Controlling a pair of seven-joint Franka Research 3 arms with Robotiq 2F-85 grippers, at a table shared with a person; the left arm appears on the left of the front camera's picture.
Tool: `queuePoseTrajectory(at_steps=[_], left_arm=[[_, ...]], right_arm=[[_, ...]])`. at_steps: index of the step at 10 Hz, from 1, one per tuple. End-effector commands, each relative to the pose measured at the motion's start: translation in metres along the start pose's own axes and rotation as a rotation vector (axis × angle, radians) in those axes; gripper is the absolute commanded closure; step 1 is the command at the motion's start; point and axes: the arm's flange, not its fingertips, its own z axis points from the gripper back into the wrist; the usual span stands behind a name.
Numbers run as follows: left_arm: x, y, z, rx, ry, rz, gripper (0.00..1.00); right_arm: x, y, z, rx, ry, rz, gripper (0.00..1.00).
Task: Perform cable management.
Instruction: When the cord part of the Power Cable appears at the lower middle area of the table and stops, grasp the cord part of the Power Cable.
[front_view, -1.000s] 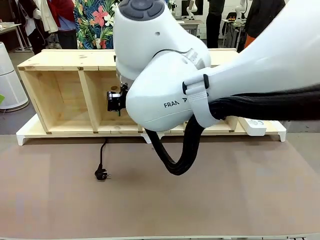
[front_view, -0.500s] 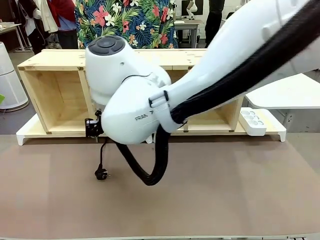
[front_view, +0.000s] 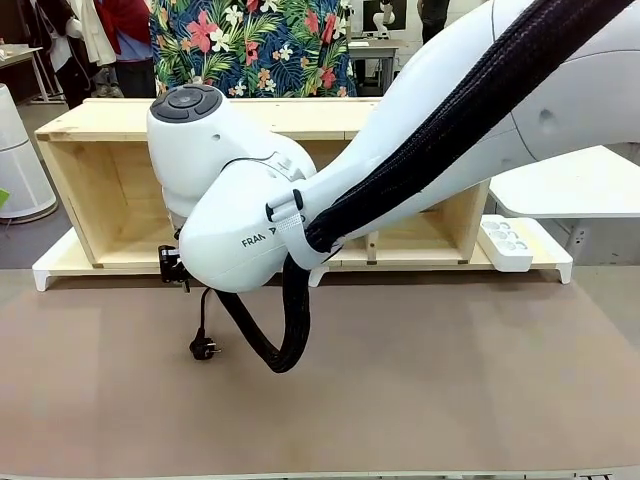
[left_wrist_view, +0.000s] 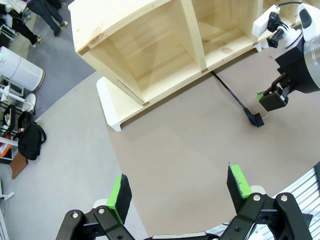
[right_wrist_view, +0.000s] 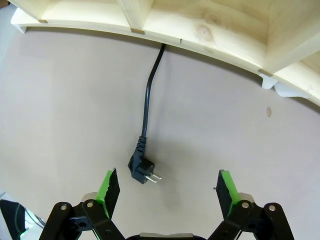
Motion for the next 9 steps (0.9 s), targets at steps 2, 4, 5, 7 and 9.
queuePoseTrajectory(at_steps=[2, 4, 5, 7, 9], left_arm=[[0.0002, 0.0009, 0.0004, 0.002, -0.003, 0.004, 0.0], [0.0002, 0.0009, 0.0004, 0.002, -0.003, 0.004, 0.0], [0.0002, 0.0009, 0.0004, 0.002, -0.003, 0.004, 0.0], [0.0002, 0.0009, 0.0004, 0.002, -0.003, 0.004, 0.0], [0.0002, 0.0009, 0.0004, 0.002, -0.003, 0.004, 0.0]], right_arm=[[-0.0012, -0.0004, 0.0012, 0.003, 0.0, -0.003, 0.0], [-0.0012, -0.0004, 0.0012, 0.003, 0.0, -0.003, 0.0], [-0.0012, -0.0004, 0.0012, 0.003, 0.0, -0.003, 0.0], [-0.0012, -0.0004, 0.0012, 0.003, 0.0, -0.003, 0.0], [-0.0012, -0.0004, 0.0012, 0.003, 0.0, -0.003, 0.0]])
